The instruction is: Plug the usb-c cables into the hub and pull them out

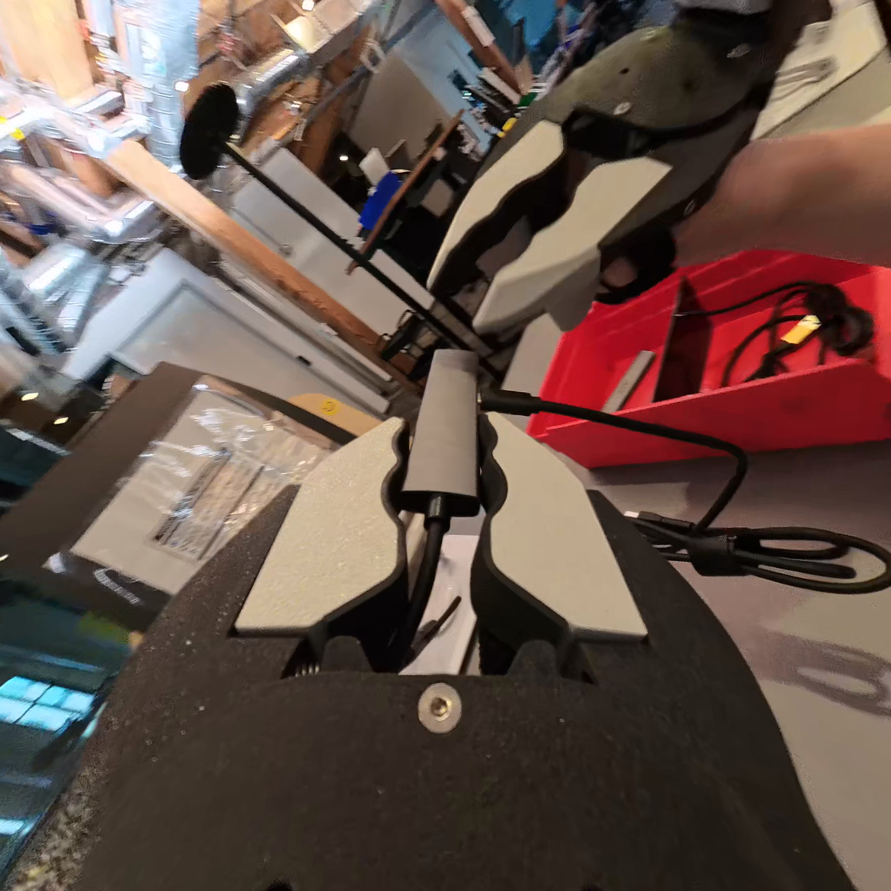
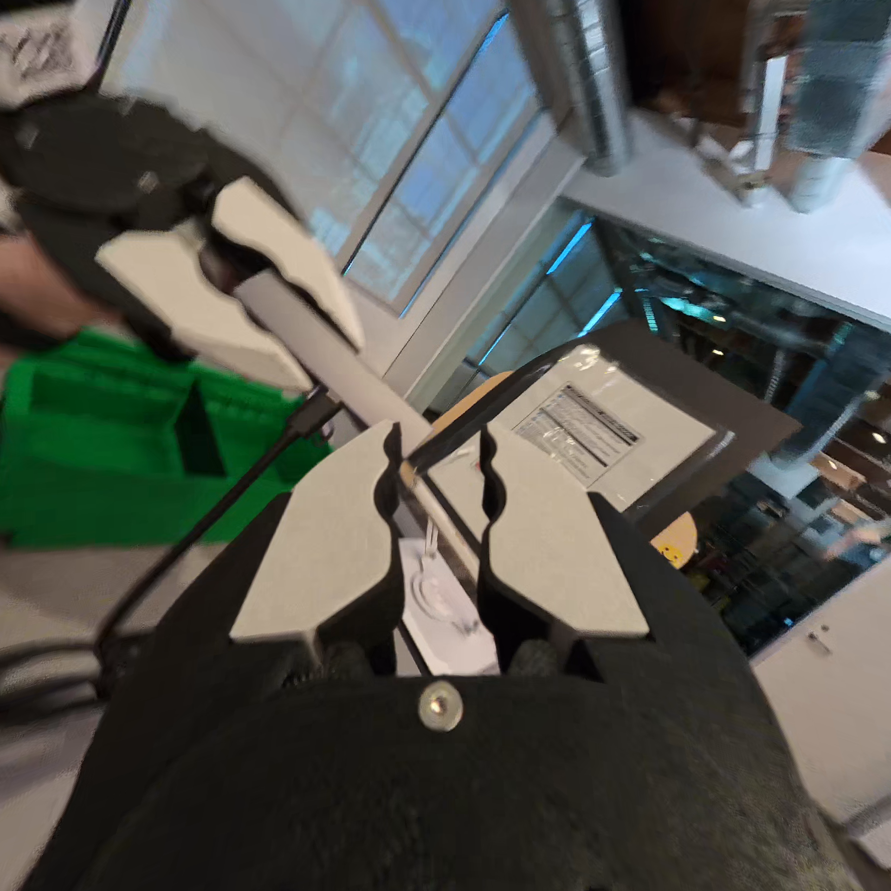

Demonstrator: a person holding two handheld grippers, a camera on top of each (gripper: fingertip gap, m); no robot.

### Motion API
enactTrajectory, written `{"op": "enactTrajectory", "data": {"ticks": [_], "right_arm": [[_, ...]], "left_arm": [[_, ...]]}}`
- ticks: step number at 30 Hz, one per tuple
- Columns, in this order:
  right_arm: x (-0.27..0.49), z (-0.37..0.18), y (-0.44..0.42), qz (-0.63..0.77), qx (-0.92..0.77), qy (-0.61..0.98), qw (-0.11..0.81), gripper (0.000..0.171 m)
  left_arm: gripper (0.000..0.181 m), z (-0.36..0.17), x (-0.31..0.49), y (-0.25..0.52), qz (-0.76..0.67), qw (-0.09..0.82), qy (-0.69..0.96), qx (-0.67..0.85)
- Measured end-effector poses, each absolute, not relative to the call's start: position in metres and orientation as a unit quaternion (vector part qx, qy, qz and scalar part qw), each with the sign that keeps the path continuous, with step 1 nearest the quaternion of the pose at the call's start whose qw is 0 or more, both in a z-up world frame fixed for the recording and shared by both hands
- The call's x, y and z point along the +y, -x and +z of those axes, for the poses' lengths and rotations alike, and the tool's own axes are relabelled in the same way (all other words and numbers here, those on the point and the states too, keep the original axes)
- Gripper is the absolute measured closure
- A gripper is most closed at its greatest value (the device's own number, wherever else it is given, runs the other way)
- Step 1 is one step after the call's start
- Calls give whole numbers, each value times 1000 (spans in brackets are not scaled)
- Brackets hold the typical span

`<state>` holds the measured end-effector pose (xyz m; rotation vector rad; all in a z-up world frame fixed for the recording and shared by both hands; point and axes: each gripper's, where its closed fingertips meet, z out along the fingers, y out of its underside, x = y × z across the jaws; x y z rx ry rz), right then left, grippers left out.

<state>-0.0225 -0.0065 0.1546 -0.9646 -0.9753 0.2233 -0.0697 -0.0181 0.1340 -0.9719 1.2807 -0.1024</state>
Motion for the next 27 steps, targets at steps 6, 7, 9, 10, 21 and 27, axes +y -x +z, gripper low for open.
{"op": "enactTrajectory", "data": {"ticks": [6, 7, 9, 10, 21, 27], "right_arm": [[-13, 176, 42, 205, -296, 434, 825, 140], [-12, 171, 50, 198, -292, 442, 825, 140], [-9, 162, 61, 175, -281, 459, 824, 140], [-8, 160, 63, 171, -273, 465, 825, 141], [-13, 157, 65, 181, -264, 459, 828, 158], [-10, 157, 61, 170, -266, 475, 821, 158]], "left_arm": [[155, 161, -7, 86, 13, 758, 423, 496], [155, 163, -6, 87, 19, 764, 422, 487], [155, 166, -4, 89, 28, 771, 423, 476], [155, 166, -6, 88, 25, 771, 419, 478], [155, 167, -12, 76, 16, 784, 409, 467], [155, 166, -9, 73, 13, 789, 418, 450]]}}
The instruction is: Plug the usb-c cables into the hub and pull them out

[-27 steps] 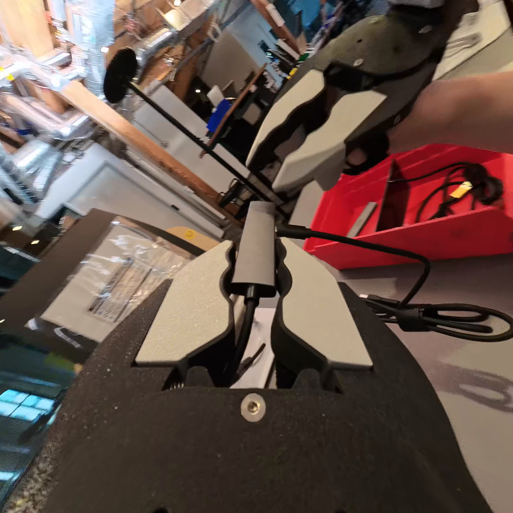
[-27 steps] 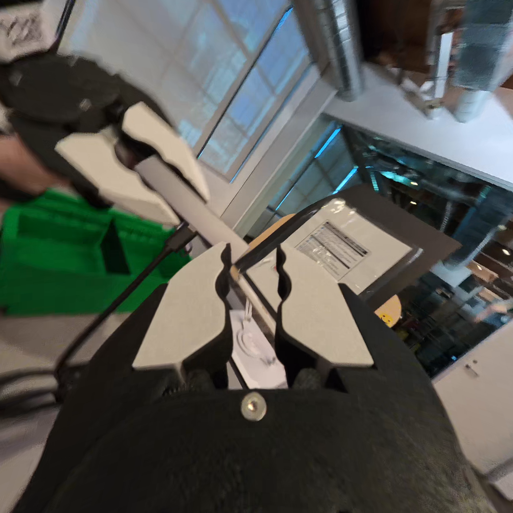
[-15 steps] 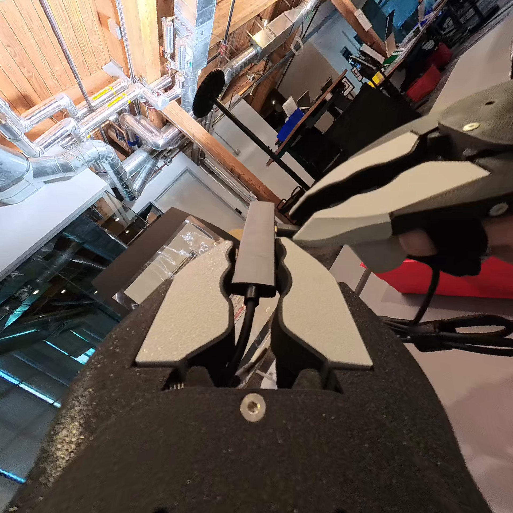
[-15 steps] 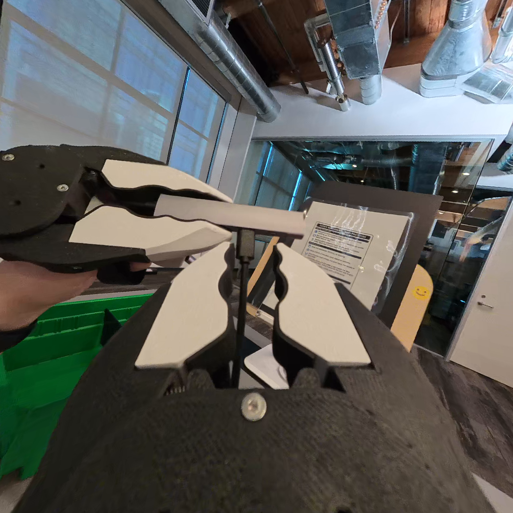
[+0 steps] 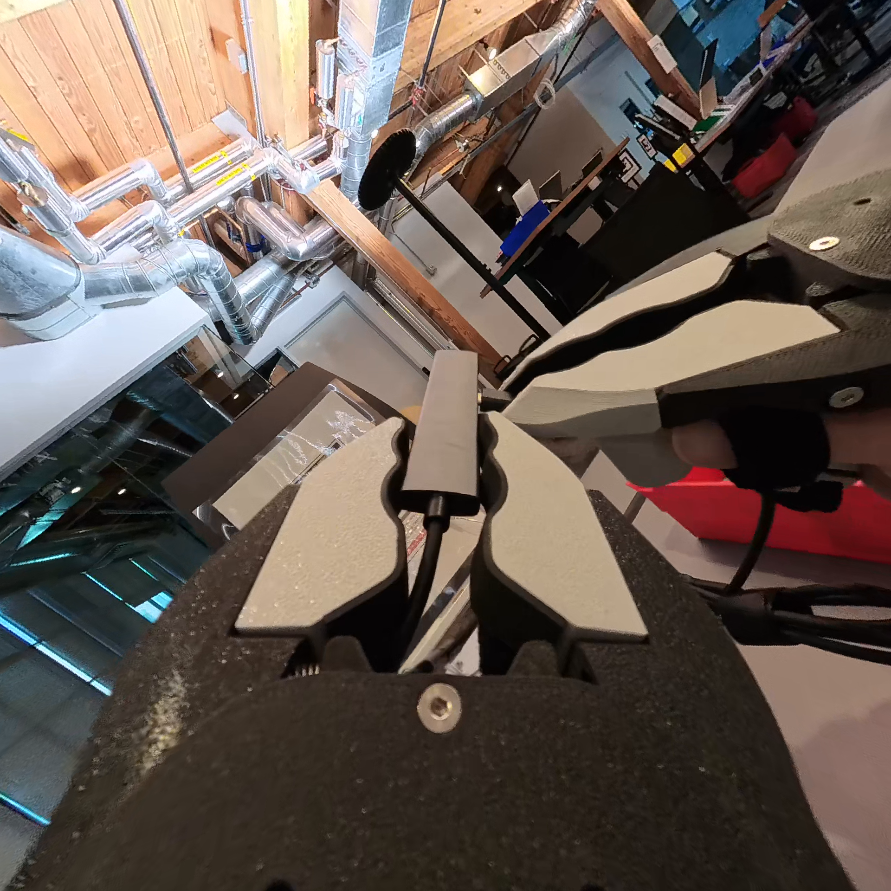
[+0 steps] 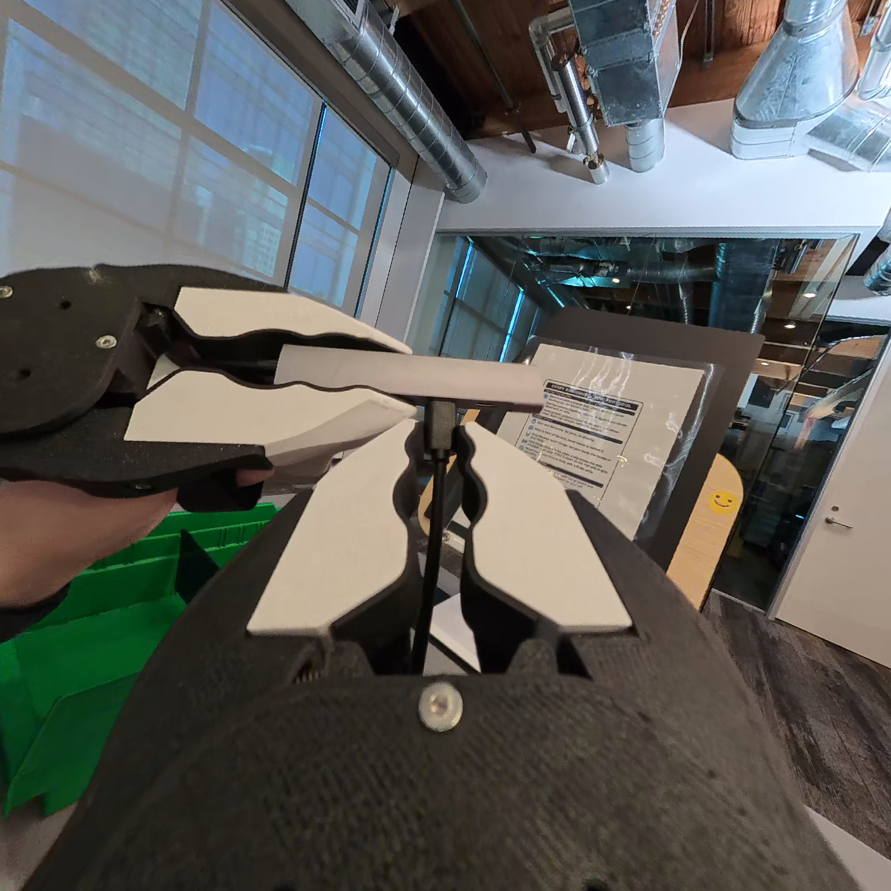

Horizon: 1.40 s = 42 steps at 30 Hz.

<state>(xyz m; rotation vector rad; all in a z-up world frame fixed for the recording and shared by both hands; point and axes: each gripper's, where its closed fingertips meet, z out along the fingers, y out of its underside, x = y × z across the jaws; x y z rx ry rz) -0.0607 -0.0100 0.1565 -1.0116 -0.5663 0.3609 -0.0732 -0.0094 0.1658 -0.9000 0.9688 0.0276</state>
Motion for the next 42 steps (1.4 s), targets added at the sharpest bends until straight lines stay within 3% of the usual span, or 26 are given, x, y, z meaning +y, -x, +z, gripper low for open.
{"op": "enactTrajectory", "data": {"ticks": [10, 16, 19, 23, 26, 33, 37, 42], "right_arm": [[-10, 157, 56, 158, -234, 480, 831, 157], [-13, 158, 65, 175, -276, 487, 810, 157], [-15, 156, 65, 178, -277, 492, 806, 157], [-13, 156, 67, 154, -292, 493, 805, 158], [-16, 171, 52, 147, -333, 496, 788, 158], [-36, 144, -54, 112, -457, 612, 636, 158], [-33, 88, -108, 73, -495, 670, 549, 158], [-25, 25, -136, 139, -496, 732, 445, 158]], "left_arm": [[155, 166, -9, 71, 18, 787, 434, 438], [155, 166, -8, 80, -47, 754, 471, 455], [155, 201, 16, 150, 120, 825, 452, 317], [155, 226, -20, 174, -172, 818, 429, 344], [156, 238, -36, 191, -229, 813, 415, 339], [155, 220, -32, 167, -178, 782, 451, 392], [155, 209, -29, 148, -154, 768, 459, 419], [156, 201, -34, 132, -157, 752, 463, 443]]}}
